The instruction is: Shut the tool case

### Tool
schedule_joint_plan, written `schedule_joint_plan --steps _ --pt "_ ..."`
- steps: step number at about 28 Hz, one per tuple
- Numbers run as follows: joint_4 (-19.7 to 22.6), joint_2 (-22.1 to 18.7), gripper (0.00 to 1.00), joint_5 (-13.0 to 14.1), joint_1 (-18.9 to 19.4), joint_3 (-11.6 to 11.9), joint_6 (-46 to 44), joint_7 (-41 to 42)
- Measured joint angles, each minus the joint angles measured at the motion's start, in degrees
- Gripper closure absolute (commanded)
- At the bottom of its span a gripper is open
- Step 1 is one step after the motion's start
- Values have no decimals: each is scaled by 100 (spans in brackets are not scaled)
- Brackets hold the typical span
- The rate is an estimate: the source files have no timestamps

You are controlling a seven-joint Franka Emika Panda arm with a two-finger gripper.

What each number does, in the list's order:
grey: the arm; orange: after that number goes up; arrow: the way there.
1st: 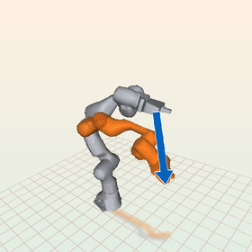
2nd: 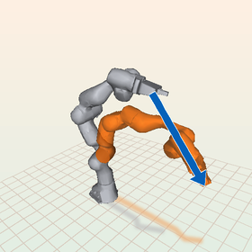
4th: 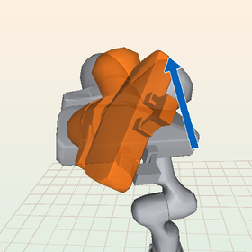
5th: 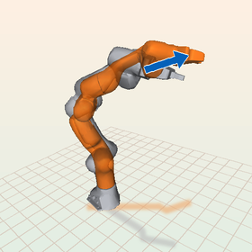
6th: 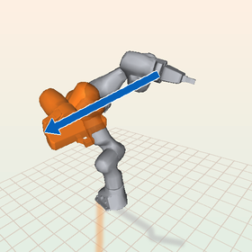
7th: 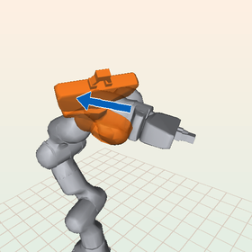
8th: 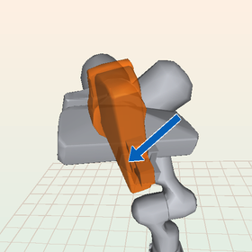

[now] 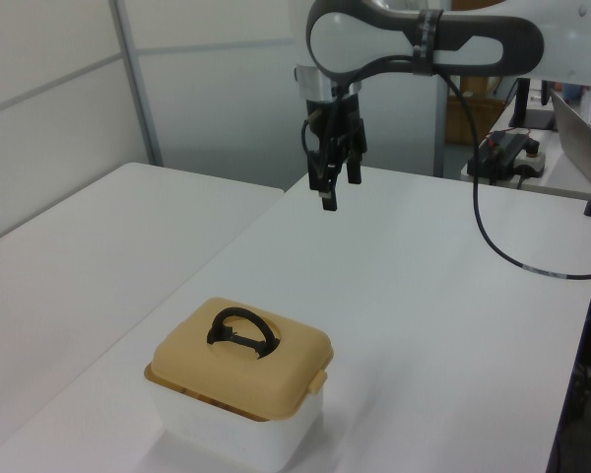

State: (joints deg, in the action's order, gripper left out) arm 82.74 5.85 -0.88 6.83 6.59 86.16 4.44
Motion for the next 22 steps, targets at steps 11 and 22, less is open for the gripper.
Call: schedule_joint_plan --steps 11,22 --pt "1 -38 0 0 0 164 -1 83" --pt "1 -49 0 -2 0 165 -1 83"
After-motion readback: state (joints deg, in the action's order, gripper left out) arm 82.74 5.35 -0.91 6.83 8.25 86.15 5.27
